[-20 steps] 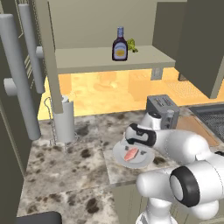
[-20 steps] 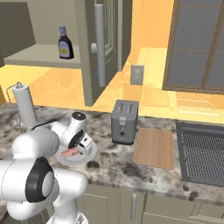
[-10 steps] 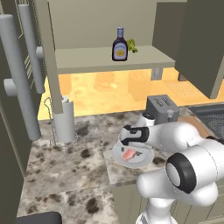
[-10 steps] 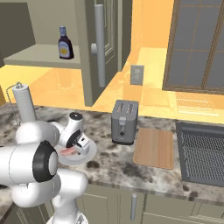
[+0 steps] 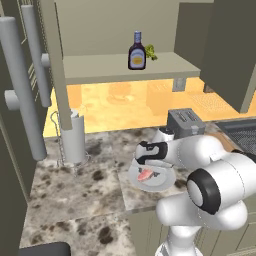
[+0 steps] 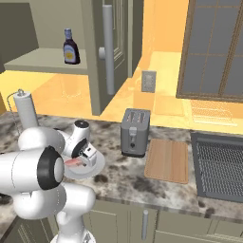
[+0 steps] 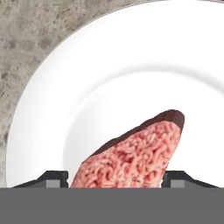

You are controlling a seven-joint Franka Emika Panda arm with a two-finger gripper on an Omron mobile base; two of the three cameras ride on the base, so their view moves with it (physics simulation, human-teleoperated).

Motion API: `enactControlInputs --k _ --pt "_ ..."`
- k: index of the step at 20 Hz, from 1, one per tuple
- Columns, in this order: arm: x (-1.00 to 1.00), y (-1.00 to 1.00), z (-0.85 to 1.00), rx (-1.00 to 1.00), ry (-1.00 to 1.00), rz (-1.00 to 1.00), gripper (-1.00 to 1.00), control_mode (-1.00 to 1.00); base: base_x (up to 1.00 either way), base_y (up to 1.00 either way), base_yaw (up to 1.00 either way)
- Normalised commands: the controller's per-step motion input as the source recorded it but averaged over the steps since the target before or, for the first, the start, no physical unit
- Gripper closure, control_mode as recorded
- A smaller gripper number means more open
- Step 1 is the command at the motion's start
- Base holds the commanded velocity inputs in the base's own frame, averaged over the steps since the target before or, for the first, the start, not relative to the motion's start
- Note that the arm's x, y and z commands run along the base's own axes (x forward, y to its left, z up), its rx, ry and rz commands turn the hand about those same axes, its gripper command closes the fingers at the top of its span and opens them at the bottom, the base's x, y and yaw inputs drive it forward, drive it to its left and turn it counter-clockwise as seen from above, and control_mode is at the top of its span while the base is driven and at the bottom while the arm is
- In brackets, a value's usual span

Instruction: Pick the steak from the plate and place it on the cutting board. Then pick the condiment bottle from the cabinet and place it next to the cutting board.

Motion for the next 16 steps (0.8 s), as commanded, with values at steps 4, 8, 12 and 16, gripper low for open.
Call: enactControlInputs --k 4,8,12,16 --pt "0.0 0.0 0.0 0.0 0.0 0.0 1.0 -1.0 0.0 0.0 0.0" --pt "-0.07 0.0 0.0 0.0 0.0 -0.03 1.0 -1.0 0.0 0.0 0.0" --pt "-0.18 0.0 0.0 0.0 -0.01 -0.04 1.0 -1.0 0.0 0.0 0.0" --pt "-0.14 -0.03 0.05 0.0 0.0 -0.04 1.0 -1.0 0.0 0.0 0.0"
